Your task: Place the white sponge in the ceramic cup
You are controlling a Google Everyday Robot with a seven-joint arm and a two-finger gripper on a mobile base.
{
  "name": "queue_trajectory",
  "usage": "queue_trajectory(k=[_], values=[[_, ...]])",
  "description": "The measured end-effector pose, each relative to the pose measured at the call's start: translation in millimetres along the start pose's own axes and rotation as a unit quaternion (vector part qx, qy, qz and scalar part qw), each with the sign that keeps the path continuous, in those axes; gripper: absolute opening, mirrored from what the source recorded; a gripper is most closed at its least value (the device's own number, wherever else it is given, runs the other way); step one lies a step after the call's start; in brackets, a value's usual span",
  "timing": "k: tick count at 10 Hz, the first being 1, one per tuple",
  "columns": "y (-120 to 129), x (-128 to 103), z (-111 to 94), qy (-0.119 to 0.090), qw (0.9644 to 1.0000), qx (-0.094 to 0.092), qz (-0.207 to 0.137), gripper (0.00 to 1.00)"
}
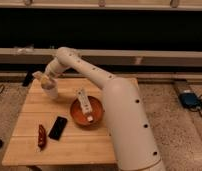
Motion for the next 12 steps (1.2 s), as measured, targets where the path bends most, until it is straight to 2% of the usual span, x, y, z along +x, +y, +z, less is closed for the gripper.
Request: queue_trajectory(k=[5,7,9,12], values=[[1,6,5,0.002,0.9999,-0.011,0.011,0.80],[-5,2,-1,-0.008,0.9999,-0.006,0.013,0.80],[-12,-10,-20,-0.030,0.9995,0.007,0.010,0.80],[-10,-11,-16,-0.029,0.9995,0.005,0.009,0.80]])
